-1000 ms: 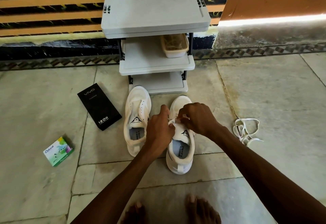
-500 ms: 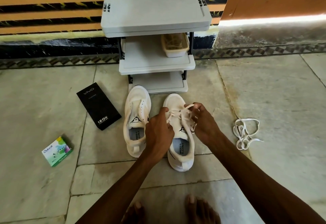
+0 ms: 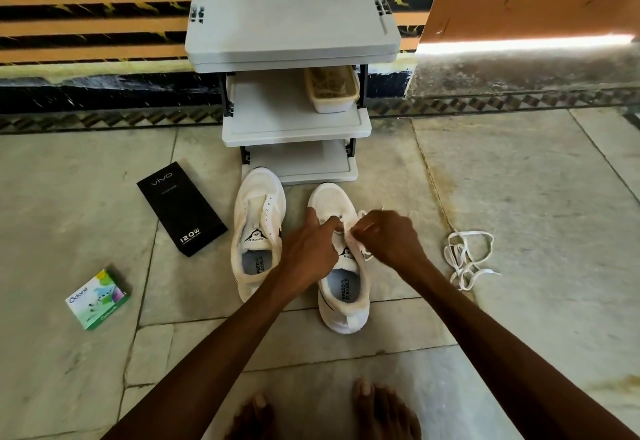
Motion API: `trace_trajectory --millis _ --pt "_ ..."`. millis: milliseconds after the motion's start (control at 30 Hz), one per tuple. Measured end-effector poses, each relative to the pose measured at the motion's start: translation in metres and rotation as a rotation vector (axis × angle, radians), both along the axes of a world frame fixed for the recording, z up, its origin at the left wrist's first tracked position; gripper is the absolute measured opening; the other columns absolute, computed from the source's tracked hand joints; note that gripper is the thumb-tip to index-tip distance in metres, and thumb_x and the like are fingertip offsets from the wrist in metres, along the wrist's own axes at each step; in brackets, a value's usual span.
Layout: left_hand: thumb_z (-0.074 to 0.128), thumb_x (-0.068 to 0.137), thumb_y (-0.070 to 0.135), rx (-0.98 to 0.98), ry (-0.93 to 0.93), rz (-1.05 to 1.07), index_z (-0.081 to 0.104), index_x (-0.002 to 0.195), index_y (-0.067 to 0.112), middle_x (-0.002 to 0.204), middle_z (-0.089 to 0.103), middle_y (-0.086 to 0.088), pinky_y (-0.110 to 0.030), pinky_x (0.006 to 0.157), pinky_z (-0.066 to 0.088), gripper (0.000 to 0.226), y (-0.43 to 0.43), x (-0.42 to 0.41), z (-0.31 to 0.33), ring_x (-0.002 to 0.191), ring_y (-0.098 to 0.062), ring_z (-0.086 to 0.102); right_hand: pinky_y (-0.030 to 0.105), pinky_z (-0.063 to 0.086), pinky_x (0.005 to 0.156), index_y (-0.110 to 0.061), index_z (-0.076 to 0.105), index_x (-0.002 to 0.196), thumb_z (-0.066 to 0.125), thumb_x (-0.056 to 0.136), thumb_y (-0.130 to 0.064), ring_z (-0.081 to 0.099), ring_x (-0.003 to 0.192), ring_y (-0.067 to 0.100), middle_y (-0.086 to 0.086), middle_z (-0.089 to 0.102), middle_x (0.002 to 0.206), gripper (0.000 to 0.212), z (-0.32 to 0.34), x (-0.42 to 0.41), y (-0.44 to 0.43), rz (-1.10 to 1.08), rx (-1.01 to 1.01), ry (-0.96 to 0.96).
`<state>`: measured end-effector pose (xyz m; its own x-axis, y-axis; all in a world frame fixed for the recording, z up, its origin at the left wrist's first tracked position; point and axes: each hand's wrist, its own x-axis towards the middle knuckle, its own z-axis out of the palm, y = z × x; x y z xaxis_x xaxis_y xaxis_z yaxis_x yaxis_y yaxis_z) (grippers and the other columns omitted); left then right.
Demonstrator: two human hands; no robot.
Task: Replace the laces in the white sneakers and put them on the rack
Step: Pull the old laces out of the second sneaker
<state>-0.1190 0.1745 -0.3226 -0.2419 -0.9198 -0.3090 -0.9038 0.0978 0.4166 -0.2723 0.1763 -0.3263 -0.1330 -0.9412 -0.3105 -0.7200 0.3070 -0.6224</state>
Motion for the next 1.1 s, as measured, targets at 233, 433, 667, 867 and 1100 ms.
trace_trajectory --millis 233,433,667,867,1100 --pt "0.054 0.082 -0.01 0.55 0.821 0.632 0.059 0.078 0.011 0.085 0.054 -0.005 -0.026 0.068 0.045 0.022 -0.024 0.008 0.005 0.083 -0.02 0.053 0.035 0.054 0.075 -0.014 0.077 0.087 0.069 0.081 -0.038 0.065 0.088 0.025 0.007 0.073 0.087 0.026 0.008 0.011 0.003 0.128 0.028 0.178" --pt "0.066 0.082 0.009 0.424 0.841 0.501 0.059 0.082 0.016 0.075 0.054 -0.001 -0.027 0.07 0.041 0.009 -0.024 0.009 -0.003 0.074 -0.014 0.048 0.038 0.055 0.073 -0.008 0.073 0.087 0.067 0.081 -0.032 0.066 0.082 0.027 0.01 0.071 0.084 0.026 0.008 0.012 0.001 0.106 0.012 0.182" --pt "0.065 0.09 0.035 0.2 0.138 -0.015 0.073 0.092 0.02 0.097 0.07 -0.003 -0.025 0.074 0.043 0.017 -0.038 0.013 0.009 0.089 -0.02 0.061 0.037 0.055 0.074 -0.008 0.075 0.086 0.066 0.085 -0.038 0.065 0.082 0.026 0.01 0.071 0.083 0.031 0.008 0.015 0.003 0.089 -0.013 0.167" --pt "0.043 0.101 0.013 0.186 0.951 0.671 0.06 0.086 0.015 0.08 0.063 0.001 -0.027 0.072 0.046 0.023 -0.036 0.005 0.012 0.069 -0.012 0.062 0.037 0.055 0.069 -0.005 0.074 0.081 0.071 0.08 -0.028 0.065 0.076 0.025 0.01 0.071 0.076 0.024 0.004 0.011 0.004 0.004 -0.028 0.123" --pt "0.05 0.098 0.045 0.394 0.402 0.16 0.071 0.077 0.014 0.081 0.065 -0.007 -0.026 0.066 0.043 0.042 -0.034 0.019 0.021 0.069 -0.017 0.055 0.034 0.052 0.065 -0.003 0.074 0.079 0.074 0.076 -0.026 0.066 0.074 0.025 0.012 0.071 0.074 0.023 0.003 0.007 0.004 -0.089 0.005 0.061"
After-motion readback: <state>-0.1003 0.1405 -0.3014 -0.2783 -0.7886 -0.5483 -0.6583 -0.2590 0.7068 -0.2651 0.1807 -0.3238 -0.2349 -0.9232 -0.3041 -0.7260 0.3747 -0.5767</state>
